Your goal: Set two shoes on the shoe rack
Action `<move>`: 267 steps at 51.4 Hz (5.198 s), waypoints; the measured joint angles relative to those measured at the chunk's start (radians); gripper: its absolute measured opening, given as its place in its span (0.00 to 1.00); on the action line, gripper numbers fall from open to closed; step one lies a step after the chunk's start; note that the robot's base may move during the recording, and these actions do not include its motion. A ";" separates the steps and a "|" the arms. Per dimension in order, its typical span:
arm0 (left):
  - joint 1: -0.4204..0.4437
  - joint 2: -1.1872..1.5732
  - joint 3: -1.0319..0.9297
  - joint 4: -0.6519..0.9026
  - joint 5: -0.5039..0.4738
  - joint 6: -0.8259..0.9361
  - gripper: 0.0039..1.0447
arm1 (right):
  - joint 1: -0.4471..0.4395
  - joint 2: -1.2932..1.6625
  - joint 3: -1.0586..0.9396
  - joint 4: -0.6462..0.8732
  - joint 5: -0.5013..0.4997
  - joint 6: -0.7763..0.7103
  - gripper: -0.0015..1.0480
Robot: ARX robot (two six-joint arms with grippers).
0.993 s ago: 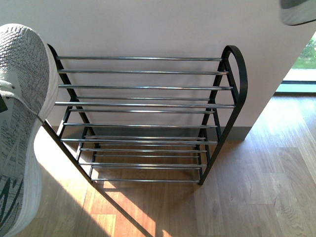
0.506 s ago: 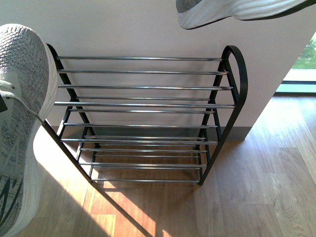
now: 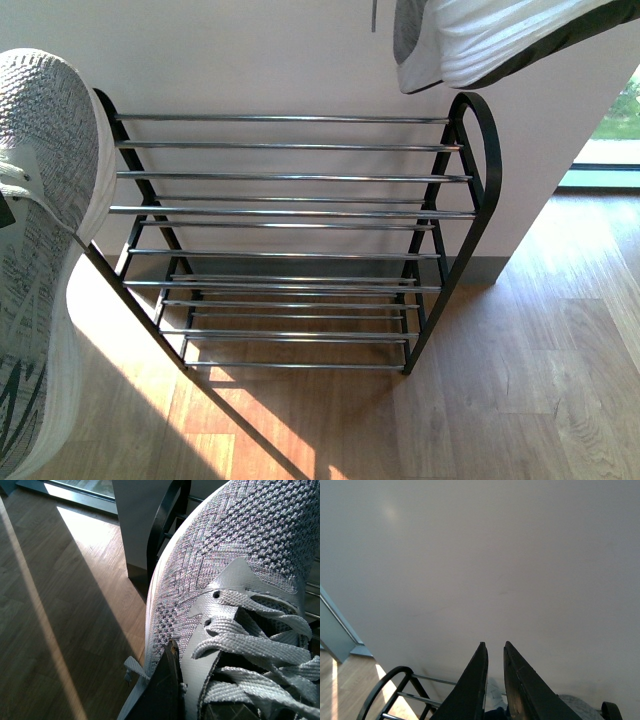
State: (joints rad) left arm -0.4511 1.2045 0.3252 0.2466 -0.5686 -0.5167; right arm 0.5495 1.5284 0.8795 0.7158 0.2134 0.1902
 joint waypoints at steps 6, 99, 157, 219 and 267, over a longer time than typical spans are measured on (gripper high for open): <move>0.000 0.000 0.000 0.000 0.000 0.000 0.01 | 0.018 0.023 0.000 0.019 0.020 -0.008 0.10; 0.000 0.000 0.000 0.000 0.000 0.000 0.01 | 0.008 -0.245 -0.173 -0.062 0.000 -0.090 0.10; 0.000 0.000 0.000 0.000 0.001 0.000 0.01 | 0.024 0.207 0.300 -0.121 0.165 0.004 0.10; 0.000 0.000 0.000 0.000 0.000 0.000 0.01 | -0.040 0.502 0.327 0.083 0.259 -0.119 0.10; 0.000 0.000 0.000 0.000 0.000 0.000 0.01 | -0.031 0.592 0.277 -0.162 0.258 0.024 0.10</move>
State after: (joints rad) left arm -0.4515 1.2045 0.3252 0.2466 -0.5686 -0.5167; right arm 0.5186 2.1208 1.1564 0.5541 0.4713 0.2138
